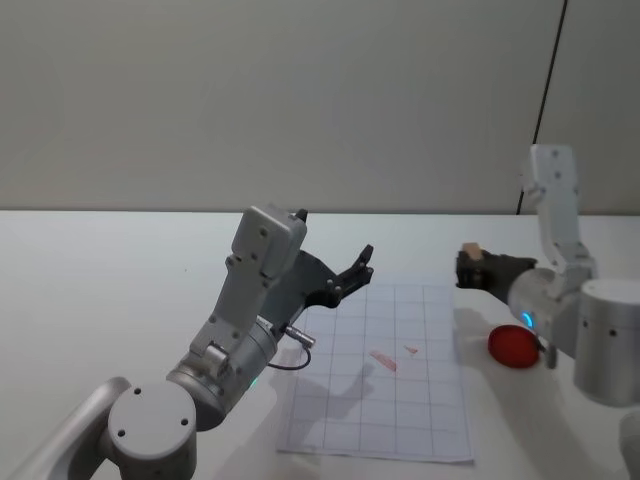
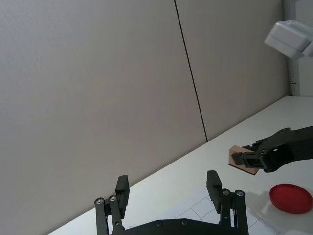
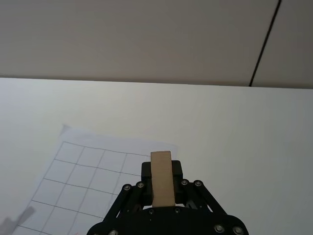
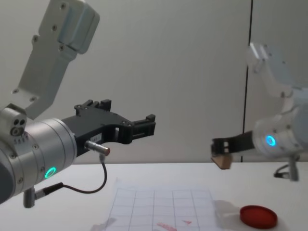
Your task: Use the one hand to pick up the stamp and affix it onto the A4 paper.
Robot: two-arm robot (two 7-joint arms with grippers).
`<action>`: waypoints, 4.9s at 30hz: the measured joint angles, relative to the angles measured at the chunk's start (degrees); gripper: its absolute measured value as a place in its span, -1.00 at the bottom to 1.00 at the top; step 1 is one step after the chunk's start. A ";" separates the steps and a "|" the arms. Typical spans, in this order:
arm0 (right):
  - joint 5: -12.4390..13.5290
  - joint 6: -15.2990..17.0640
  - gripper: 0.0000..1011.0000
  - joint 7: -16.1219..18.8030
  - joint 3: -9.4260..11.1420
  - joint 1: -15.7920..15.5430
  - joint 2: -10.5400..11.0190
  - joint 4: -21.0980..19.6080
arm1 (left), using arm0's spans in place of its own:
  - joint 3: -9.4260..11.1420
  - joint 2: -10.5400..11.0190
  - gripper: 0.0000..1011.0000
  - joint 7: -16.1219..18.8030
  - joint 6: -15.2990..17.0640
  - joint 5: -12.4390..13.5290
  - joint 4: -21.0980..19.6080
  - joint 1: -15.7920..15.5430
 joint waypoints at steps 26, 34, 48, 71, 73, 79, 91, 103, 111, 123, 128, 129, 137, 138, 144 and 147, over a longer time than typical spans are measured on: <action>0.53 1.20 -0.56 -6.29 -1.44 11.65 -6.83 18.80 | 0.00 0.00 0.98 0.00 0.00 0.00 0.00 0.00; -0.16 -0.39 -0.56 -7.02 -1.95 13.37 -7.89 23.88 | 0.00 0.00 0.98 0.00 0.00 0.00 0.00 0.00; -2.31 -4.65 -0.56 -6.44 -2.89 14.40 -8.79 30.10 | 0.00 0.00 0.98 0.00 0.00 0.00 0.00 0.00; -3.20 -8.77 -0.56 -5.64 -3.16 13.24 -8.93 32.84 | 0.00 0.00 0.98 0.00 0.00 0.00 0.00 0.00; -3.32 -8.86 -0.56 -5.58 -3.15 13.22 -8.93 32.95 | 0.00 0.00 0.98 0.00 0.00 0.00 0.00 0.00; -3.70 -9.35 -0.56 -5.28 -3.10 12.97 -8.85 33.21 | 0.00 0.00 0.98 0.00 0.00 0.00 0.00 0.00; -4.30 -11.23 -0.56 -4.48 -3.03 11.70 -8.50 32.15 | 0.00 0.00 0.98 0.00 0.00 0.00 0.00 0.00; -4.87 -13.17 -0.56 -3.42 -3.07 9.43 -7.77 29.05 | 0.00 0.00 0.98 0.00 0.00 0.00 0.00 0.00; -4.62 -13.02 -0.56 -2.78 -2.93 8.06 -7.34 26.14 | 0.00 0.00 0.98 0.00 0.00 0.00 0.00 0.00; -2.77 -11.79 -0.56 -1.42 -2.32 6.68 -6.85 18.11 | 0.00 0.00 0.98 0.00 0.00 0.00 0.00 0.00; -1.75 -10.69 -0.56 -1.01 -1.82 6.27 -6.55 14.44 | 0.00 0.00 0.98 0.00 0.00 0.00 0.00 0.00; -1.67 -10.50 -0.56 -0.99 -1.70 6.18 -6.47 13.84 | 0.00 0.00 0.98 0.00 0.00 0.00 0.00 0.00; -1.40 -7.13 -0.56 -0.28 -0.47 4.68 -4.98 8.66 | 0.00 0.00 0.98 0.00 0.00 0.00 0.00 0.00; -1.51 -6.77 -0.56 -0.13 -0.36 4.44 -4.76 8.18 | 0.00 0.00 0.98 0.00 0.00 0.00 0.00 0.00; -2.89 -3.92 -0.56 1.61 0.78 1.55 -2.36 3.84 | 0.00 0.00 0.98 0.00 0.00 0.00 0.00 0.00; -3.52 -2.92 -0.56 2.34 1.22 0.37 -1.43 2.19 | 0.00 0.00 0.98 0.00 0.00 0.00 0.00 0.00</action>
